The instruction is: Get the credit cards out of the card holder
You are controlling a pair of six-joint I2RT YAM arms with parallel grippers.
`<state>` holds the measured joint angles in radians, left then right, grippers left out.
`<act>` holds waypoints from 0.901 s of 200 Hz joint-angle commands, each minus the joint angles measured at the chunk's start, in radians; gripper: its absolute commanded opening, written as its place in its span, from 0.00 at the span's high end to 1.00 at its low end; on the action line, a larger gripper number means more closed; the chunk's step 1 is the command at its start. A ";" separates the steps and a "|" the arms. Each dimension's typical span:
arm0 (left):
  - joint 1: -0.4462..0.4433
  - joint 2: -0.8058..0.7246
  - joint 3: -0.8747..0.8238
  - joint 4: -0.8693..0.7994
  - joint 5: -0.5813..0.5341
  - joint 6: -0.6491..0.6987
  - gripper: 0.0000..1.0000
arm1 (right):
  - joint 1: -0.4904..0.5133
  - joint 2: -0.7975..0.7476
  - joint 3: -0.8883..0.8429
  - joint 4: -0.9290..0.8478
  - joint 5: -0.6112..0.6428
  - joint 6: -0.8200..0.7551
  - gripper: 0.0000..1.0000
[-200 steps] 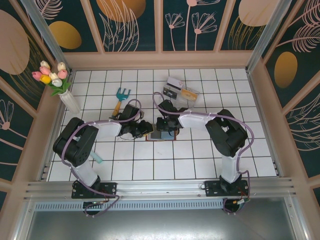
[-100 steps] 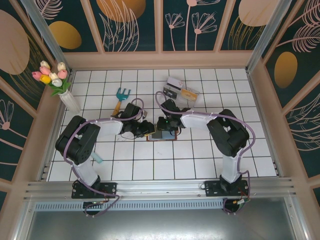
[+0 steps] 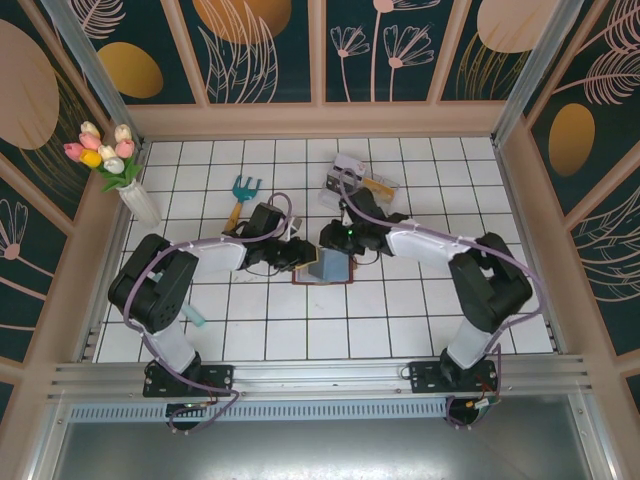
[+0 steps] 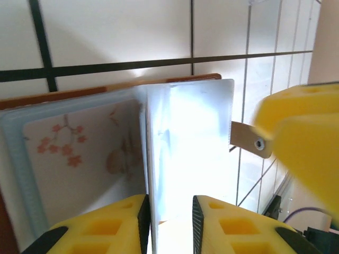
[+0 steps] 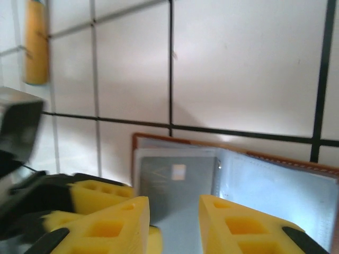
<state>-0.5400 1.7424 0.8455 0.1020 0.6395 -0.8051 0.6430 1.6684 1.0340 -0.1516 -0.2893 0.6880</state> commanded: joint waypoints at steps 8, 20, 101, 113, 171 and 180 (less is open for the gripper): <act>-0.015 -0.023 0.020 0.065 0.055 -0.022 0.68 | -0.035 -0.104 -0.047 0.045 0.028 0.044 0.67; -0.024 -0.022 0.030 0.060 0.062 -0.013 0.67 | -0.049 -0.137 -0.065 0.054 0.038 0.051 0.67; -0.054 0.011 0.078 0.059 0.065 -0.015 0.66 | -0.075 -0.197 -0.104 0.060 0.055 0.051 0.66; -0.059 0.019 0.077 0.071 0.072 -0.020 0.65 | -0.077 -0.196 -0.104 0.060 0.055 0.050 0.66; -0.093 0.073 0.101 0.064 0.059 -0.032 0.65 | -0.082 -0.217 -0.113 0.060 0.067 0.050 0.66; -0.092 0.064 0.099 0.061 0.038 -0.038 0.66 | -0.082 -0.218 -0.113 0.060 0.063 0.048 0.67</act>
<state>-0.6250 1.7962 0.9173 0.1539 0.6952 -0.8211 0.5694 1.4883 0.9337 -0.1081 -0.2455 0.7212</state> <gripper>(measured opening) 0.346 0.335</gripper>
